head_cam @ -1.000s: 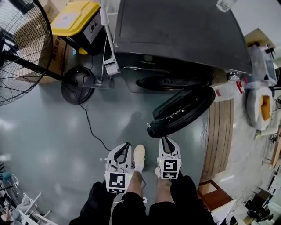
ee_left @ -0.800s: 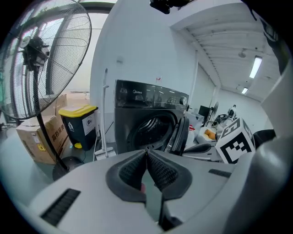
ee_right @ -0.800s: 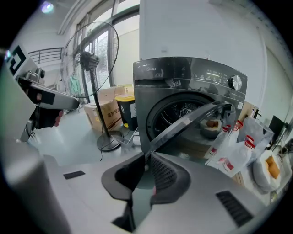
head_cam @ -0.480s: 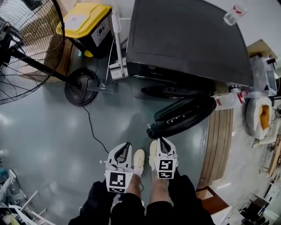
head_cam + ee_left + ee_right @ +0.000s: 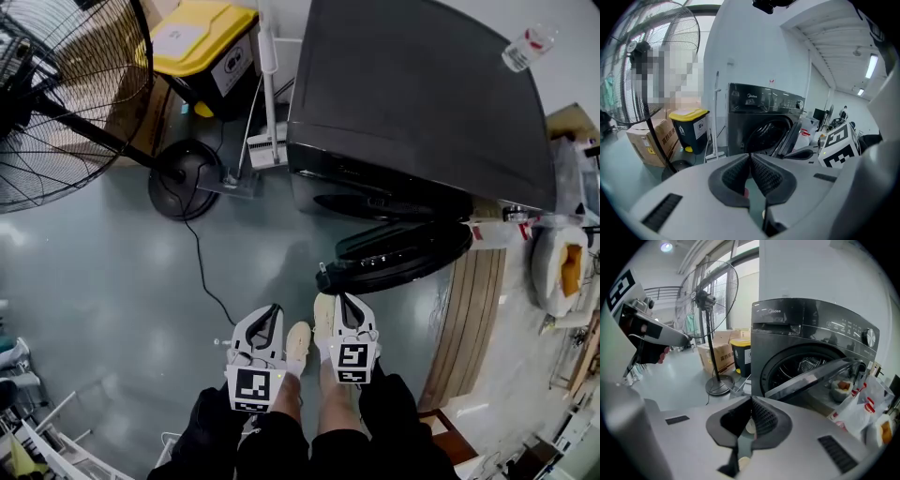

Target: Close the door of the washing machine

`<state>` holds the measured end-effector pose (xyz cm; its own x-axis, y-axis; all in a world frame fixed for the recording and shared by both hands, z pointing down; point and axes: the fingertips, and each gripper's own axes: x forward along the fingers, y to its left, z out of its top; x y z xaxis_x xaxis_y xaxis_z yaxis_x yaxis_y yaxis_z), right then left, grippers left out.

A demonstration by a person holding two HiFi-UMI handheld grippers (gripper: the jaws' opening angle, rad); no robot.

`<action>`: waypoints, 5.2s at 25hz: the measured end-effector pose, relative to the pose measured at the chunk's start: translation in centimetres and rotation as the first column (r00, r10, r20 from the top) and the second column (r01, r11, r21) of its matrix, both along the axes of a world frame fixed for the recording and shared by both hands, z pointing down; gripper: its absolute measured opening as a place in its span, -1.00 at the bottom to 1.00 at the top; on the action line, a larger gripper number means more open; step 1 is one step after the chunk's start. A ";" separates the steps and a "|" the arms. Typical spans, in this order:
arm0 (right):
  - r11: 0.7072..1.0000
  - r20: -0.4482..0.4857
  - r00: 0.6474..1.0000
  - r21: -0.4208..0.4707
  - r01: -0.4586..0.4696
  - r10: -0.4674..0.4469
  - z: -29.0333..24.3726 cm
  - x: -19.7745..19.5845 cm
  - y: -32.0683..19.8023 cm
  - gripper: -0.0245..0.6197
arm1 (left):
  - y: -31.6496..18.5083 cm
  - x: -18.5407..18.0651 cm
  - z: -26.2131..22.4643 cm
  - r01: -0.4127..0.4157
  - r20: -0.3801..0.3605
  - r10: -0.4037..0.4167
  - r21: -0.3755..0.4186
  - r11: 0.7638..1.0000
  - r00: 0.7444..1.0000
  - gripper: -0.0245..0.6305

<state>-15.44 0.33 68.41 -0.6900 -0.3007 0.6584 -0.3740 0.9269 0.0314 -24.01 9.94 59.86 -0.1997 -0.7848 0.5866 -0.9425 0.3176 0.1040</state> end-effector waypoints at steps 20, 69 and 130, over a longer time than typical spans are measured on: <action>0.999 -0.009 1.000 -0.034 0.028 -0.028 1.3 -5.0 -8.8 -0.87 | -5.1 -4.4 -0.2 0.161 0.008 -0.161 -0.023 0.987 0.987 -0.84; 0.999 0.052 0.997 0.000 0.050 -0.050 -1.5 -11.3 -14.2 -0.87 | -7.5 -9.8 -4.4 0.266 0.063 -0.268 0.031 0.963 0.961 -0.84; 0.917 0.493 0.856 0.249 -0.310 0.156 -49.3 26.8 1.3 -0.87 | -0.3 22.3 -41.7 -0.259 0.310 0.156 0.325 0.910 0.938 -0.84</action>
<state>11.37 1.63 19.07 -0.7695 -0.6245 0.1337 -0.6208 0.7806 0.0726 -1.73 9.67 18.17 -0.1197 -0.9709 0.2074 -0.9902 0.1016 -0.0960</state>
